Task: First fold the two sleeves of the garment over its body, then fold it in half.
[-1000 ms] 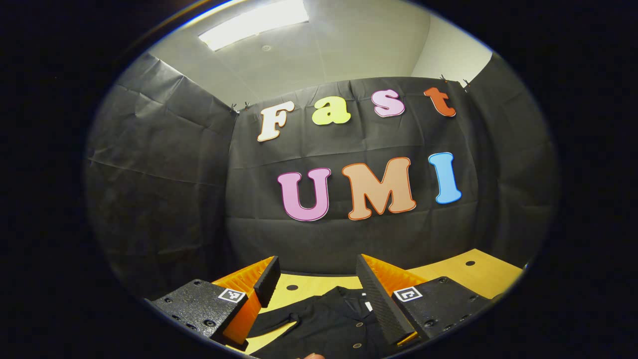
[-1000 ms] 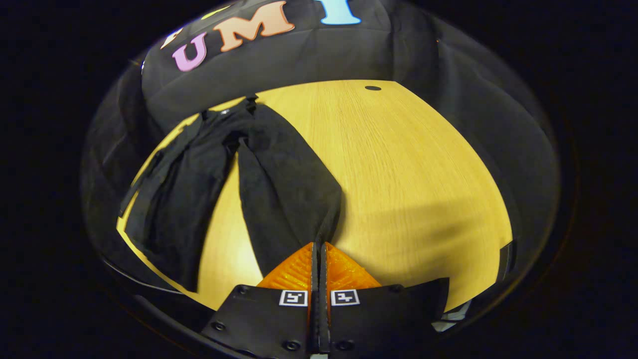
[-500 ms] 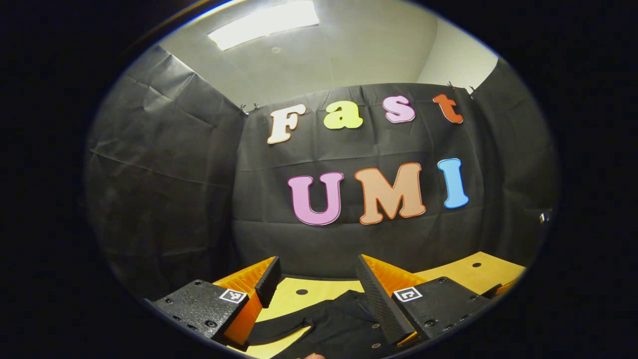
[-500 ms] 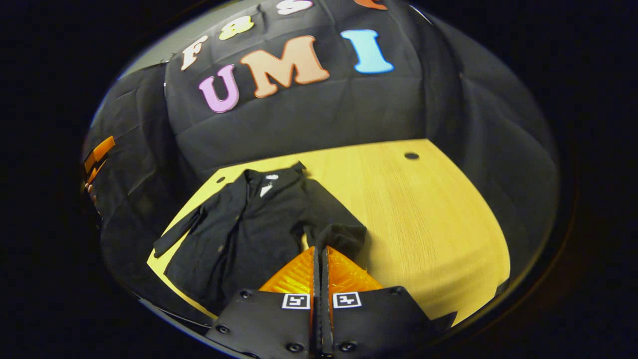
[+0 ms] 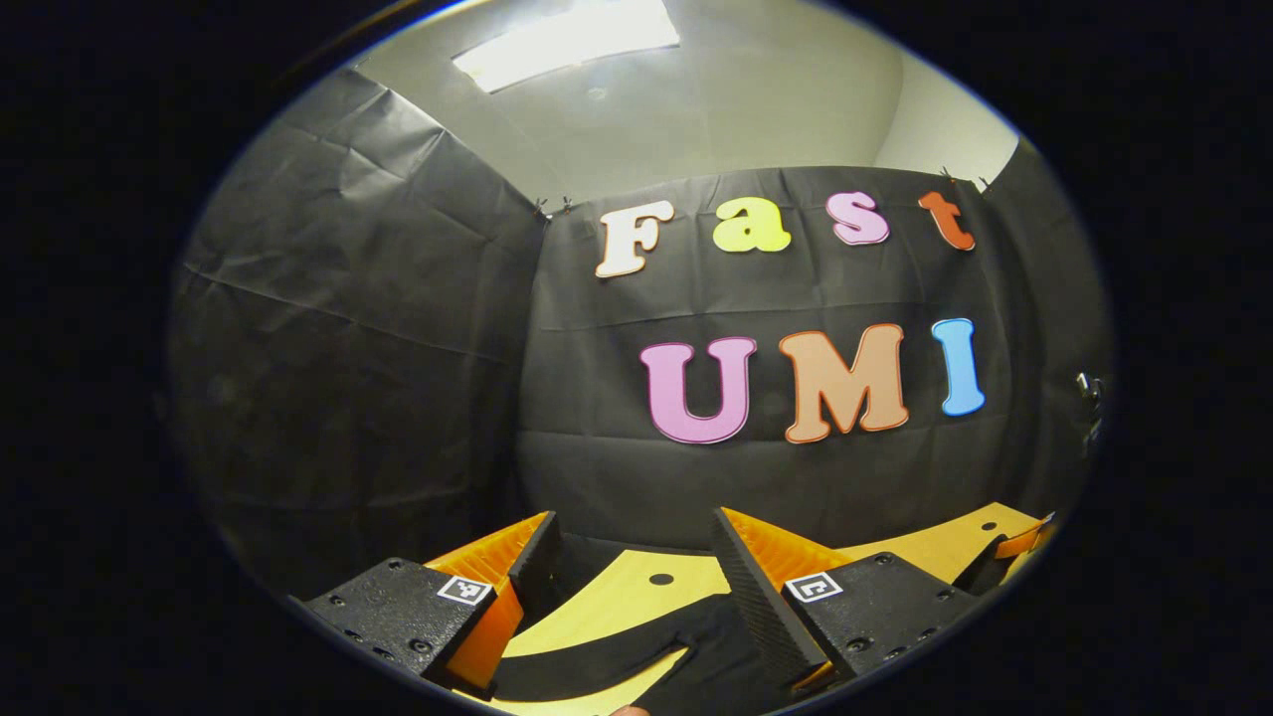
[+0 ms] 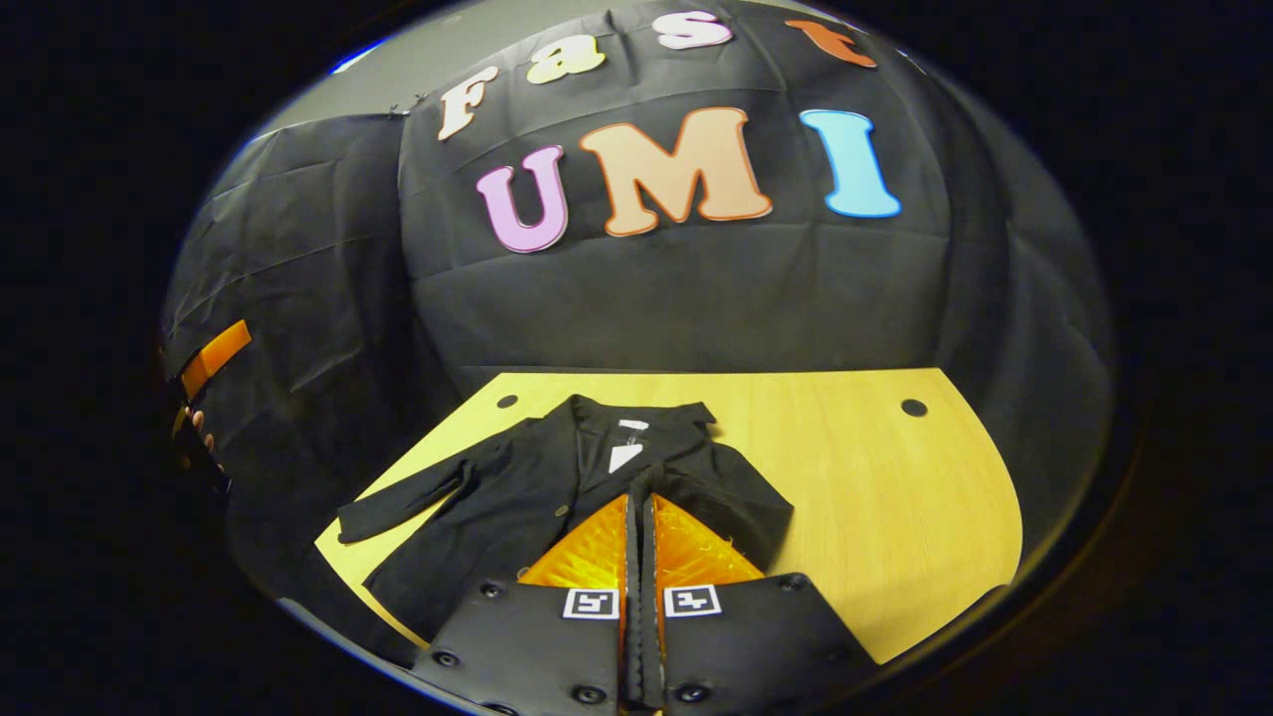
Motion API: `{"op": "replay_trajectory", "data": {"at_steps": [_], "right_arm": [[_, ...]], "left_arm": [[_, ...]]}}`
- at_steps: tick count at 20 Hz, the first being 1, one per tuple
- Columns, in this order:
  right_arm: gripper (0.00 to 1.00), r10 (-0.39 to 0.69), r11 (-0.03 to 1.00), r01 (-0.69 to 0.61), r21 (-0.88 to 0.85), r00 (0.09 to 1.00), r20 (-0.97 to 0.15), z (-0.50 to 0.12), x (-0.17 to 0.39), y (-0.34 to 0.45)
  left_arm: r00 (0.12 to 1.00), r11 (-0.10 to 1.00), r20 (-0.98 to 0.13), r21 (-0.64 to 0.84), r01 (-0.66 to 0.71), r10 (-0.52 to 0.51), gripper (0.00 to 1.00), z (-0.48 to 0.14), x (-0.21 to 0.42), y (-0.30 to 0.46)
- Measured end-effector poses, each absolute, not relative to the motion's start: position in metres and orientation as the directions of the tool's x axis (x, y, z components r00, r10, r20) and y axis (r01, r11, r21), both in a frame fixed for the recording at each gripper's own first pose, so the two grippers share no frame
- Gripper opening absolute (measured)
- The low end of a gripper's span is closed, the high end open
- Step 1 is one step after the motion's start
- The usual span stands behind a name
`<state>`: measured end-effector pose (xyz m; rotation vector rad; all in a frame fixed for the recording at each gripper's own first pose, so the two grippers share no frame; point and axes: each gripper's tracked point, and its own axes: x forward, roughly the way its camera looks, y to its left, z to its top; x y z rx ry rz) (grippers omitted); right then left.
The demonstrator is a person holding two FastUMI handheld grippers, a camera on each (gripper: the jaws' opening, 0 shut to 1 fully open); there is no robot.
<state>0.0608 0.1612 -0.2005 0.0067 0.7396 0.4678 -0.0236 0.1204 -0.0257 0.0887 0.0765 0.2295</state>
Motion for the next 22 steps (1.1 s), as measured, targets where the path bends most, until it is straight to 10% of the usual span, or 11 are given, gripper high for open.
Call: {"op": "replay_trajectory", "data": {"at_steps": [22], "right_arm": [[0.02,0.414,0.829,-0.549,0.106,0.474,-0.778,-0.317,0.135,0.414]], "left_arm": [[0.935,0.946,-0.149,0.109,-0.307,0.321,0.92,-0.082,-0.017,0.28]]}}
